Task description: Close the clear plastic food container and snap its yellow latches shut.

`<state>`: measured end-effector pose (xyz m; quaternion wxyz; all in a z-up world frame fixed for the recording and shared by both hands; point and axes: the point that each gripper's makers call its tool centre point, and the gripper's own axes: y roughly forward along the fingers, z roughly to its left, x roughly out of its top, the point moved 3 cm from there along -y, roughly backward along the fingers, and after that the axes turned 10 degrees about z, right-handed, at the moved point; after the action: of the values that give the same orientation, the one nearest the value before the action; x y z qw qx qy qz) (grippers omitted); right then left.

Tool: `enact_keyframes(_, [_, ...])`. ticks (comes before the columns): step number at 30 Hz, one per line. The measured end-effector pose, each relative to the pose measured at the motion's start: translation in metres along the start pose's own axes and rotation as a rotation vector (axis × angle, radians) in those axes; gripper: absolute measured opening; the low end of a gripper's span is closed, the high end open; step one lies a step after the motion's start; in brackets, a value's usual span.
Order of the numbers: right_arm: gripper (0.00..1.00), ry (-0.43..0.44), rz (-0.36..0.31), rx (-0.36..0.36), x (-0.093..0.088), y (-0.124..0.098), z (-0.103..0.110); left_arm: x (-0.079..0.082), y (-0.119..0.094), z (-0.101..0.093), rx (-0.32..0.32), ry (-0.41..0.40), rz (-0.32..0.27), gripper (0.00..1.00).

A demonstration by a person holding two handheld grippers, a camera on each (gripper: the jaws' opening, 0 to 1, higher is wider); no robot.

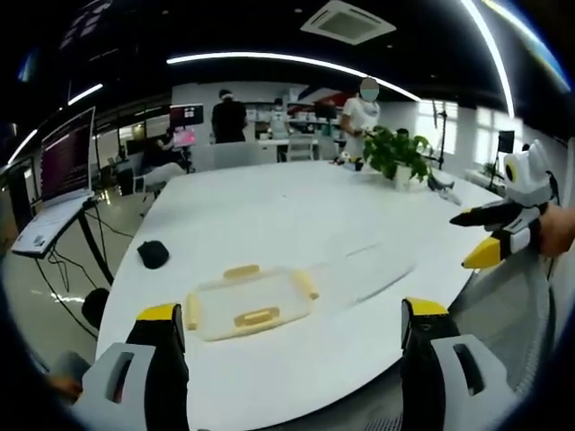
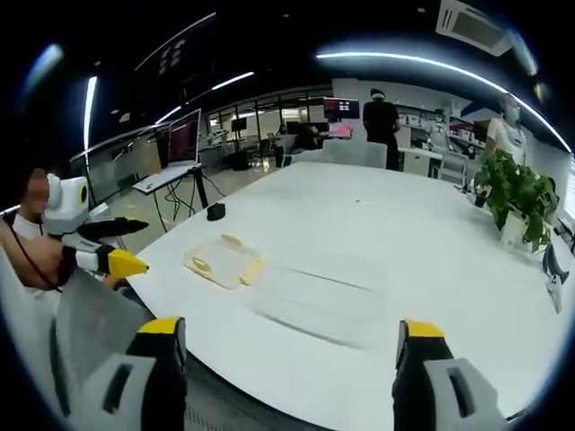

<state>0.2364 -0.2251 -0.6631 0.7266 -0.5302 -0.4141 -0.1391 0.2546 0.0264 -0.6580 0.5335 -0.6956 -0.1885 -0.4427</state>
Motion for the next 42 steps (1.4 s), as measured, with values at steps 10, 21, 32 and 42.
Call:
enact_keyframes(10, [0.99, 0.004, 0.015, 0.014, -0.002, 0.001, 0.002, 0.001, 0.0, 0.0, -0.003, -0.012, -0.006, 0.99])
enact_keyframes(21, [0.99, -0.002, 0.029, 0.008, -0.004, 0.002, 0.002, 0.002, -0.001, 0.0, -0.005, -0.021, -0.01, 0.99])
enact_keyframes(32, [0.99, -0.009, 0.029, 0.004, -0.004, 0.003, 0.002, 0.002, -0.001, 0.004, -0.01, -0.06, -0.008, 0.99])
enact_keyframes(42, [0.96, 0.0, 0.027, 0.005, 0.0, -0.002, -0.003, 0.007, -0.006, 0.009, -0.018, -0.099, -0.036, 0.98])
